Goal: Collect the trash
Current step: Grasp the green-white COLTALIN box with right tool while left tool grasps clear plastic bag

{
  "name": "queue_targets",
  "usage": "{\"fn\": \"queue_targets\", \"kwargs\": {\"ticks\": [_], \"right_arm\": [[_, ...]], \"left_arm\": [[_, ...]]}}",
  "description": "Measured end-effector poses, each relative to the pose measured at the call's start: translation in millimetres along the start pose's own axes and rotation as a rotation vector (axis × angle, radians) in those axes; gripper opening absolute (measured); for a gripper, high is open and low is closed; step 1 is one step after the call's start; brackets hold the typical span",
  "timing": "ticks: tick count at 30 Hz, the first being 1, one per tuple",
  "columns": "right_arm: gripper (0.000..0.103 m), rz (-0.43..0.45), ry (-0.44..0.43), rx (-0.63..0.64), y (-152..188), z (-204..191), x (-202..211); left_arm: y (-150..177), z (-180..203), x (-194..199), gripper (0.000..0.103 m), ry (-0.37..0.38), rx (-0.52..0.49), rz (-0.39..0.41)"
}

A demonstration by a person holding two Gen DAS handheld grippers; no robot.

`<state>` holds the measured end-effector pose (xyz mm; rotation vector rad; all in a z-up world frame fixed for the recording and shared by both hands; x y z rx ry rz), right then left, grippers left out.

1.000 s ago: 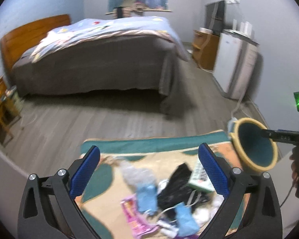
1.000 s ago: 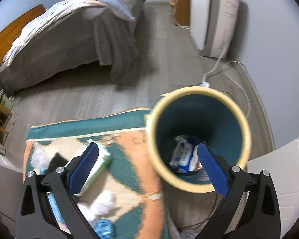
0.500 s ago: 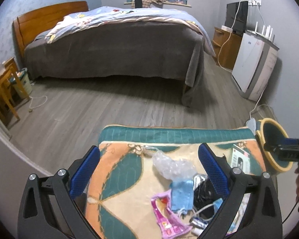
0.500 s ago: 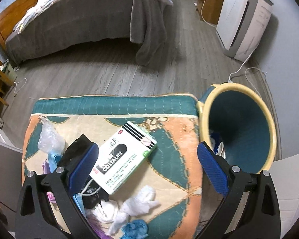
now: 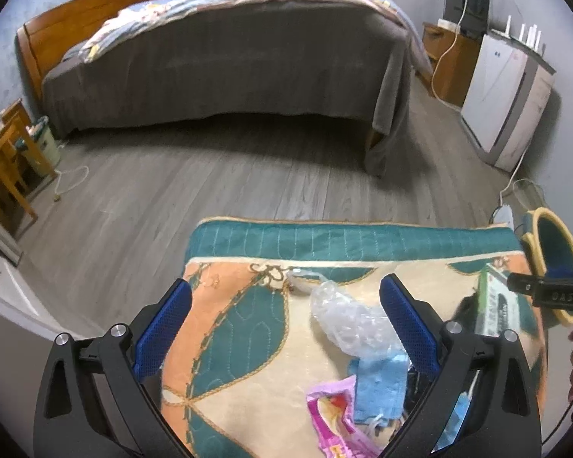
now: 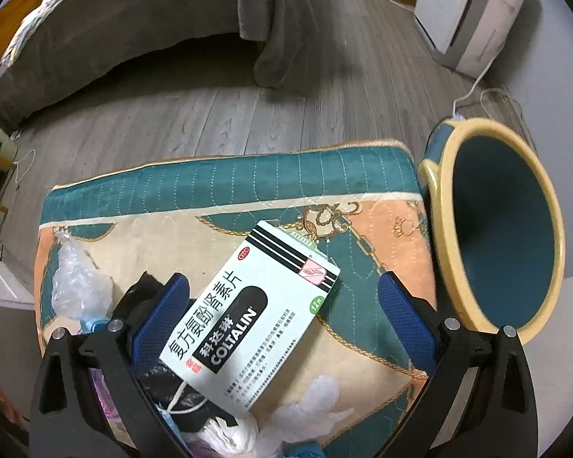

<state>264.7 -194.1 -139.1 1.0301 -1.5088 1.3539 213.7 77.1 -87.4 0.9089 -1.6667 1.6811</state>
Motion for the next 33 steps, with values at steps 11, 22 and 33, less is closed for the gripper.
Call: {"fn": "queue_targets", "kwargs": {"ticks": [11, 22, 33], "right_arm": [[0.097, -0.128, -0.036, -0.074, 5, 8, -41], [0.093, -0.207, -0.197, -0.158, 10, 5, -56], [0.079, -0.141, -0.172, -0.103, 11, 6, -30]], "left_arm": [[10, 29, -51, 0.098, 0.011, -0.051, -0.136], [36, 34, -80, 0.076, 0.084, -0.045, -0.312], [38, 44, -60, 0.020, 0.160, -0.067, -0.295]]}}
Point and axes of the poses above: each gripper's, at about its wrist camera, not at the fingertips, and x roughly against the way its jaws point, z to its right, y to its underside, the point moved 3 cm from there along -x, roughly the way its jaws point, and after that the axes turned 1 degree about -z, right-handed, at the moved point
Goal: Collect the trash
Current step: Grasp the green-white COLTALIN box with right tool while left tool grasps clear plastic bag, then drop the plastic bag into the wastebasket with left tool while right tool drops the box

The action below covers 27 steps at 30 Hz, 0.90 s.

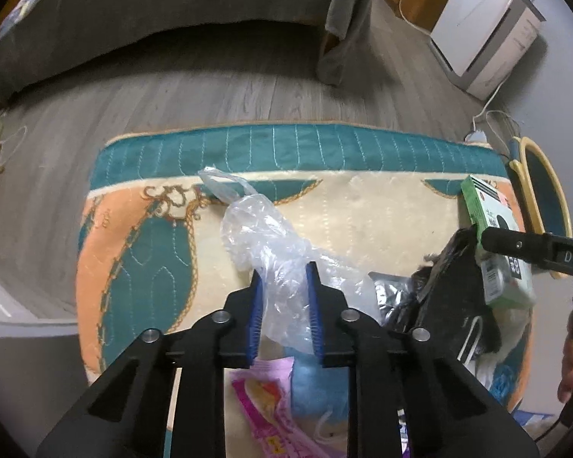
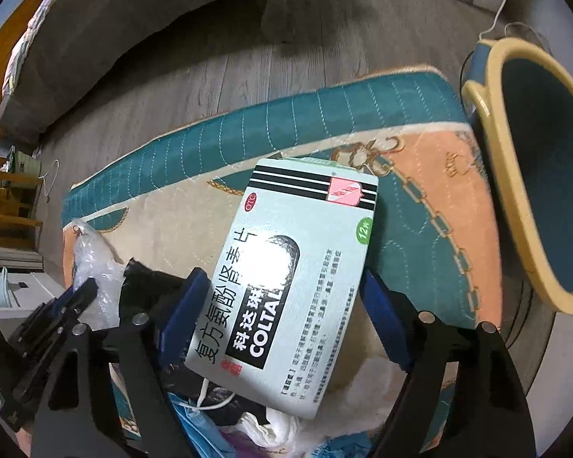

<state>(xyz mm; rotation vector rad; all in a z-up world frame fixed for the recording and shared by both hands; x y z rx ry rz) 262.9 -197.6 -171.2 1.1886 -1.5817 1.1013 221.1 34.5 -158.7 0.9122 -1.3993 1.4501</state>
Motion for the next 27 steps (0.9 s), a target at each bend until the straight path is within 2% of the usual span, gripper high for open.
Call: {"fn": "queue_targets", "kwargs": {"ticks": [7, 13, 19, 27], "right_arm": [[0.077, 0.085, 0.024, 0.073, 6, -4, 34], [0.077, 0.160, 0.030, 0.117, 10, -4, 63], [0.077, 0.255, 0.023, 0.145, 17, 4, 103], [0.077, 0.368, 0.002, 0.128, 28, 41, 155]], "left_arm": [[-13, -2, 46, 0.017, -0.048, 0.001, 0.178], [-16, 13, 81, 0.017, -0.061, -0.023, 0.282], [-11, 46, 115, 0.017, -0.021, -0.064, 0.370], [-3, 99, 141, 0.017, 0.030, -0.153, 0.446]]}}
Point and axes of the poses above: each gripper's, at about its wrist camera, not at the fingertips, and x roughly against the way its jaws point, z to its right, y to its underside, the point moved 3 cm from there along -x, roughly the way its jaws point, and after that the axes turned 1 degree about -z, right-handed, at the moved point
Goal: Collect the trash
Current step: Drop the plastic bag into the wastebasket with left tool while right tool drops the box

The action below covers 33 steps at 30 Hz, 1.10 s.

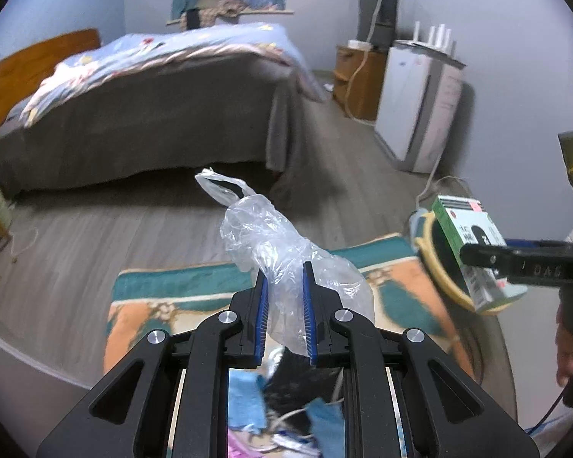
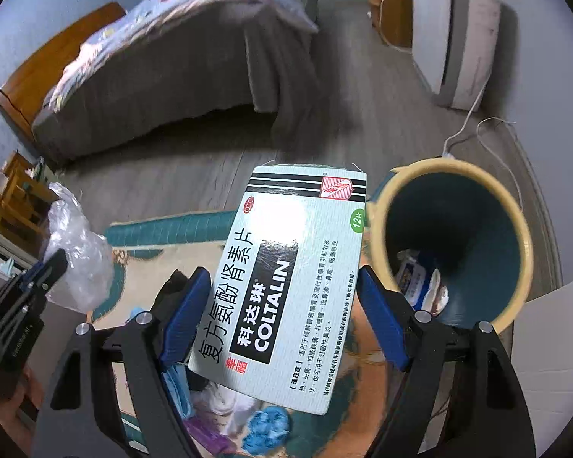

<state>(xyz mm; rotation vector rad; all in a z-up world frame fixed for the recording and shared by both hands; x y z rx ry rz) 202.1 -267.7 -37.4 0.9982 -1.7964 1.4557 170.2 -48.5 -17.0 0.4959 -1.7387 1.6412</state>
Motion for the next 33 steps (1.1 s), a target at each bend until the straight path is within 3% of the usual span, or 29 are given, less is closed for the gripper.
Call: {"fn": "queue_targets", "kwargs": {"ticks": [11, 18, 26, 33], "right_arm": [[0.077, 0.072, 0.041, -0.068, -5, 71, 30], [0.077, 0.067, 0.086, -0.124, -5, 120, 24], [0.077, 0.046, 0.161, -0.217, -1, 188, 6], [0.077, 0.038, 0.173, -0.270, 3, 217, -3]], "left_arm": [[-4, 85, -11, 0.017, 0.074, -0.129, 0.022], [0, 129, -26, 0.017, 0.117, -0.219, 0.021], [11, 176, -53, 0.017, 0.187, -0.280, -0.038], [10, 226, -82, 0.017, 0.246, -0.328, -0.064]]}}
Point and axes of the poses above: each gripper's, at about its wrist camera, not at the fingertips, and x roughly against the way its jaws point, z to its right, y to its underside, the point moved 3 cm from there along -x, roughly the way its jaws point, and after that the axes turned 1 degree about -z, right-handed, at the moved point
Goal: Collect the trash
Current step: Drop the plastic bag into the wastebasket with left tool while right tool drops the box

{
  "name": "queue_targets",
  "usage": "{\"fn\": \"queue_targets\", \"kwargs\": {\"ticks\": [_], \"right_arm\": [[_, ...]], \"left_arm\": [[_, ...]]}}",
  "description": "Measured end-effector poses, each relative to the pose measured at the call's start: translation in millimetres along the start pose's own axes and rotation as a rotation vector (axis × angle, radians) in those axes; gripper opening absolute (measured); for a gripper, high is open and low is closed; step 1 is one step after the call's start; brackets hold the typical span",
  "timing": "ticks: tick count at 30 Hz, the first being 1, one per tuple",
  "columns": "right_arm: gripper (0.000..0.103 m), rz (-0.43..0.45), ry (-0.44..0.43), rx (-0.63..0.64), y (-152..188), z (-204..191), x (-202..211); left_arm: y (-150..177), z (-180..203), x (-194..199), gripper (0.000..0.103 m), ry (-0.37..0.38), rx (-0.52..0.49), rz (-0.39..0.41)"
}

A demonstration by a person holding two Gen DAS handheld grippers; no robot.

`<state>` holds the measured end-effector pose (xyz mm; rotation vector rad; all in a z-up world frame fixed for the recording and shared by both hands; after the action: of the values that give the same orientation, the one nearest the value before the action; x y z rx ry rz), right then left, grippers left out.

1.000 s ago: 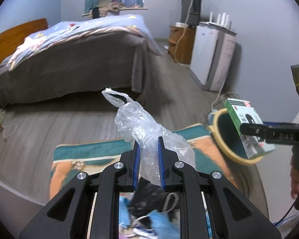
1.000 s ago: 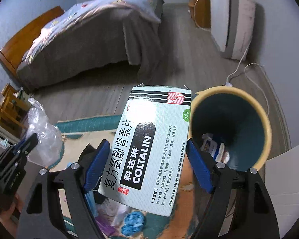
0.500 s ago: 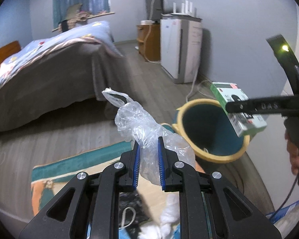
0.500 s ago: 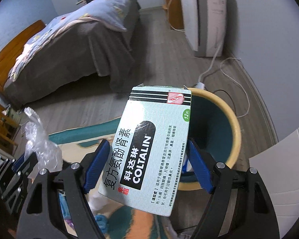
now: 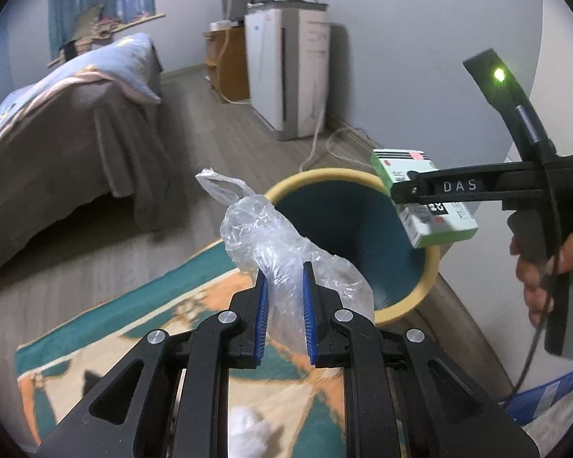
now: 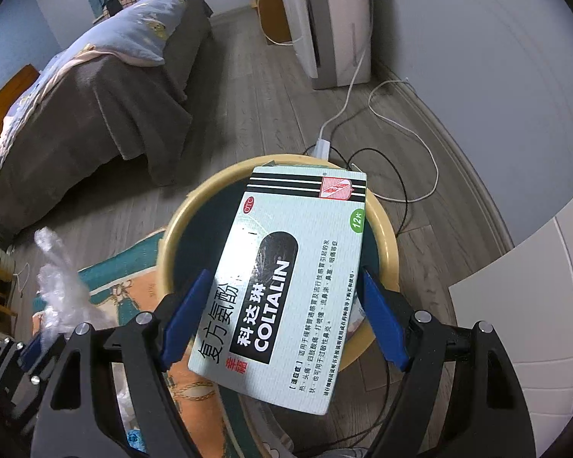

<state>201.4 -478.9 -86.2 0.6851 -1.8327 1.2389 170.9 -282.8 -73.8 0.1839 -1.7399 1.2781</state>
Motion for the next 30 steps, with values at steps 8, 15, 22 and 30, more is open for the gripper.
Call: {"fn": "queue_targets", "kwargs": {"ticks": [8, 15, 22, 30], "right_arm": [[0.082, 0.014, -0.031, -0.044, -5, 11, -8], [0.092, 0.002, -0.055, -0.077, -7, 14, -10], [0.097, 0.000, -0.056, -0.056, -7, 0, -3], [0.097, 0.027, -0.045, 0.047, -1, -38, 19]], "left_arm": [[-17, 27, -36, 0.063, -0.011, -0.091, -0.024], [-14, 9, -21, 0.085, -0.032, -0.046, 0.002], [6, -34, 20, 0.094, -0.102, 0.063, -0.006], [31, -83, 96, 0.096, -0.210, 0.120, 0.027]]}}
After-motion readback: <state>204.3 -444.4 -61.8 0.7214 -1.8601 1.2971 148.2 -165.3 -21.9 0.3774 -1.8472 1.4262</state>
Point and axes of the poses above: each gripper's, at about its wrist camera, not at the fingertips, and x roughly against the way its jaws point, z to its right, y to its underside, the point moved 3 cm from there along -x, roughly the way its jaws point, and after that the axes turned 1 degree about -z, right-handed, at the moved point
